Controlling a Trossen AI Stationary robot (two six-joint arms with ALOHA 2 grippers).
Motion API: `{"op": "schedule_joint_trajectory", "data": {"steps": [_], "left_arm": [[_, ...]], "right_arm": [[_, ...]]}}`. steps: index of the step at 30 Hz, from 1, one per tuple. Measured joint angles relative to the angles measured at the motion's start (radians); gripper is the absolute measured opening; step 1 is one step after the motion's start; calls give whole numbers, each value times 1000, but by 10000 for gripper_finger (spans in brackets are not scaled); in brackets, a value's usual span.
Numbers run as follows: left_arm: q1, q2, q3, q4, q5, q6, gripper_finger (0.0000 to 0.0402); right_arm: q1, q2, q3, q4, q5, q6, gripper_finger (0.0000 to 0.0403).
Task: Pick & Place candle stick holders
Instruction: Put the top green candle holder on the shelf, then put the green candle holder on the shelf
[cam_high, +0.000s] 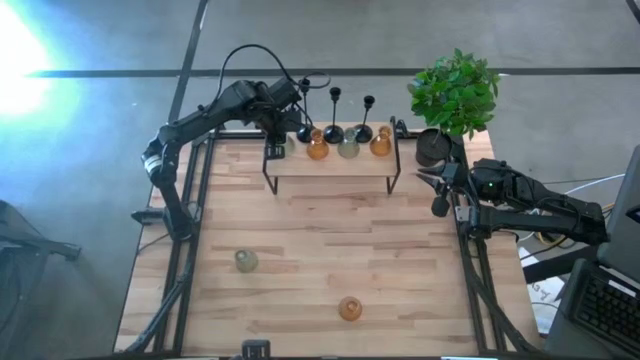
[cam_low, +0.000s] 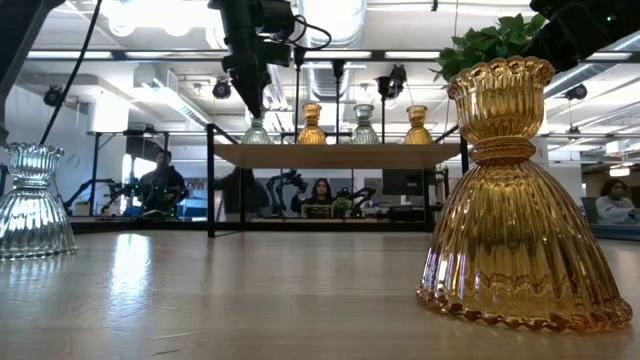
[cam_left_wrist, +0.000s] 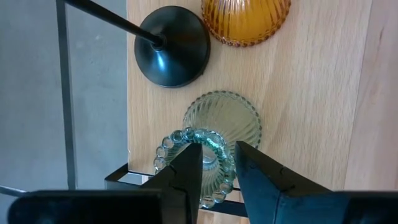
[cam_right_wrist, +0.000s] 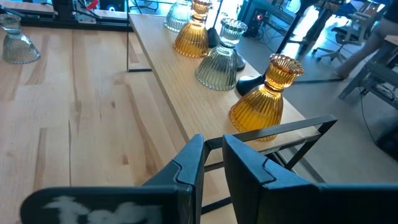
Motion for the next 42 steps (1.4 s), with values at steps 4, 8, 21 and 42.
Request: {"op": "schedule_joint_trajectory", "data": {"steps": [4,8,21,42], "left_arm": [[0,0,0,0,0,-6,99],[0,0,0,-1,-1,-6,99],[0,-3,7,-13,8,-23,99],[-3,-90,71,-21,12,-62,99]], "right_arm": [[0,0,0,0,0,0,52],[0,0,0,0,0,0,52],[0,0,0,0,0,0,52],[0,0,0,0,0,0,52]]}}
